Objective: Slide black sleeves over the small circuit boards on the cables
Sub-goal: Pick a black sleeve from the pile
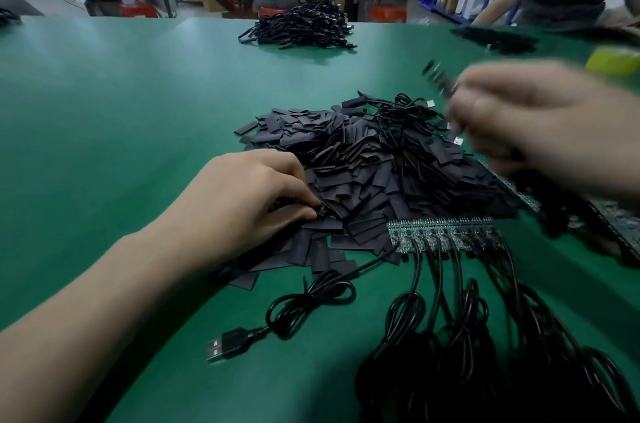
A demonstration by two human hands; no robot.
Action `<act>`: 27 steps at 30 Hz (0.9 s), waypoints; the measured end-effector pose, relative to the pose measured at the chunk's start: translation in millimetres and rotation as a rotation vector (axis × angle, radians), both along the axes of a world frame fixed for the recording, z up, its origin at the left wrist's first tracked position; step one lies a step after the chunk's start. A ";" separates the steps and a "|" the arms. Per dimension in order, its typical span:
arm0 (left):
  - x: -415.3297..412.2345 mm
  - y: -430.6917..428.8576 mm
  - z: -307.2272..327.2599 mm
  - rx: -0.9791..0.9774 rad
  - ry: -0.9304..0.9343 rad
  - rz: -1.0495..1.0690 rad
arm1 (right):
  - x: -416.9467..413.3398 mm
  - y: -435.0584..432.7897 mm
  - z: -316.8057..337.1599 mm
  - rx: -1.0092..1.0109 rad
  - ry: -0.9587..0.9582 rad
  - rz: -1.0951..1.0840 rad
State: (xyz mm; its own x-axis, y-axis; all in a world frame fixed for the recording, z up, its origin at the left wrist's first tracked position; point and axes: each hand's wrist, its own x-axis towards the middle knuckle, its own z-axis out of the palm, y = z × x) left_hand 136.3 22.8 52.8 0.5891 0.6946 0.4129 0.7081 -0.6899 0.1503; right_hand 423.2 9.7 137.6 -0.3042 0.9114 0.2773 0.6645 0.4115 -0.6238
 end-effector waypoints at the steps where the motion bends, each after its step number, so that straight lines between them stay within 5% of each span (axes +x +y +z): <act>1: 0.2 0.0 -0.8 0.026 -0.004 0.000 | -5.7 -0.9 -10.7 0.000 -0.126 0.008; 3: 0.3 0.1 -1.5 0.081 -0.033 -0.020 | -16.1 -5.5 -37.2 -0.019 -0.202 0.023; 8: 11.7 -6.7 -3.3 0.088 -0.283 -0.031 | -33.7 -10.9 -65.9 0.007 -0.040 -0.026; 11: 26.6 -16.5 -10.0 -0.260 -0.663 -0.052 | -39.5 -14.5 -74.7 -0.056 0.082 0.034; 14: 37.6 -20.8 -16.2 -0.425 -0.835 -0.093 | -43.0 -17.8 -80.6 -0.151 0.176 0.084; 17: 38.9 -22.1 -16.2 -0.432 -0.860 -0.107 | -43.8 -17.5 -83.8 -0.181 0.229 0.081; 21: 40.1 -23.1 -13.6 -0.061 -0.559 -0.058 | -42.4 -16.9 -82.7 -0.210 0.236 0.075; 27: 36.3 -21.4 -14.9 -0.173 -0.736 0.082 | -32.7 -17.4 -77.7 -0.049 0.198 -0.024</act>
State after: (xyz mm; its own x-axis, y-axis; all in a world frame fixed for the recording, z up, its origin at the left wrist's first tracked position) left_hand 172.6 1.4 37.9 0.1474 0.8147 0.5608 0.4313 -0.5632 0.7048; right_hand 390.5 -7.7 59.9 -0.2260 0.9317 0.2842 0.5363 0.3626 -0.7622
